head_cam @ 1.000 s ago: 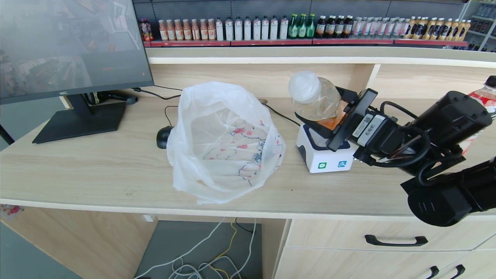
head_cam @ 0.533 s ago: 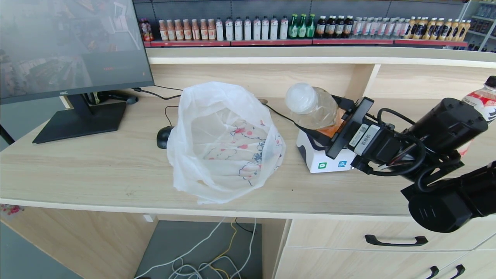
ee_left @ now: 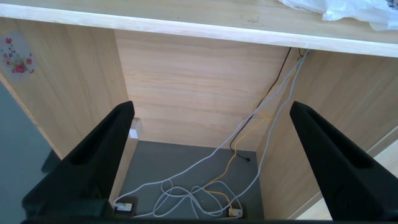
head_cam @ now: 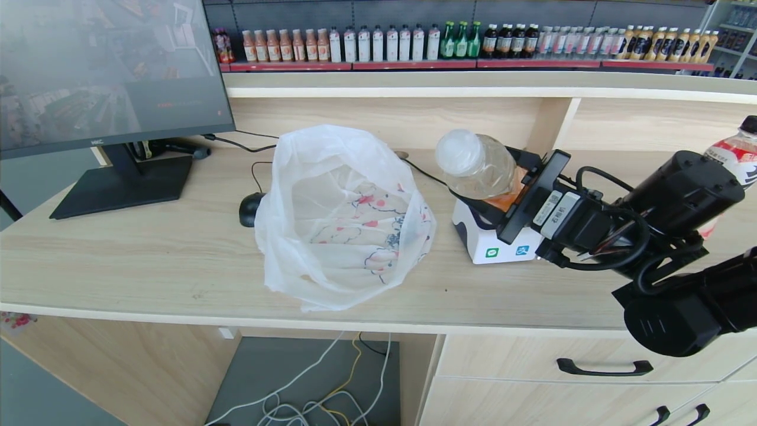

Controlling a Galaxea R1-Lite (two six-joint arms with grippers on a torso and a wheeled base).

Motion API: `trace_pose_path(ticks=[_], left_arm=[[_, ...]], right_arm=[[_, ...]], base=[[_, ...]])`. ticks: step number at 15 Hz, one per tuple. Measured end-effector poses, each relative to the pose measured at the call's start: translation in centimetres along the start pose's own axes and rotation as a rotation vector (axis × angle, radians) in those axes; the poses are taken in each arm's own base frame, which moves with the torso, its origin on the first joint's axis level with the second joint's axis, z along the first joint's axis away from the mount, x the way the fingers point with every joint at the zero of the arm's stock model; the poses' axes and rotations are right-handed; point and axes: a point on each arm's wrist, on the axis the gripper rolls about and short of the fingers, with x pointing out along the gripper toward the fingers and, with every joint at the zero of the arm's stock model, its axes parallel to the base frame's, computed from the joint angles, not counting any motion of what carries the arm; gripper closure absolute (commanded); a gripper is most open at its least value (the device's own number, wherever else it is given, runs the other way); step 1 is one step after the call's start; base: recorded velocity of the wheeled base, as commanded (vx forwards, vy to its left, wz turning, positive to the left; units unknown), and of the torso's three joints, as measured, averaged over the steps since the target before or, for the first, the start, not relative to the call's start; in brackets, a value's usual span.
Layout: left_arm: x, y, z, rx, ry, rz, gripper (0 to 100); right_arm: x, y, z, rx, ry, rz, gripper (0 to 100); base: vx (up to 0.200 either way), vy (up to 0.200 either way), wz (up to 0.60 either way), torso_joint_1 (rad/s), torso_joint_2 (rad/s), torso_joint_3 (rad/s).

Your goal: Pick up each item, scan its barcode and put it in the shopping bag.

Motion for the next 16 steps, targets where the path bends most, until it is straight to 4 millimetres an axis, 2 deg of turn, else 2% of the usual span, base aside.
trace_pose_path(ticks=[11,16], left_arm=[[0.0,0.0,0.0,0.0,0.0,0.0,0],[0.0,0.0,0.0,0.0,0.0,0.0,0]], right_arm=[[0.06,0.04,0.1,-0.004,0.0,0.0,100],[-0.17,-0.59,0.67,-0.008,0.005,-0.016,100]], base=[[0.0,0.0,0.0,0.0,0.0,0.0],[0.0,0.0,0.0,0.0,0.0,0.0]])
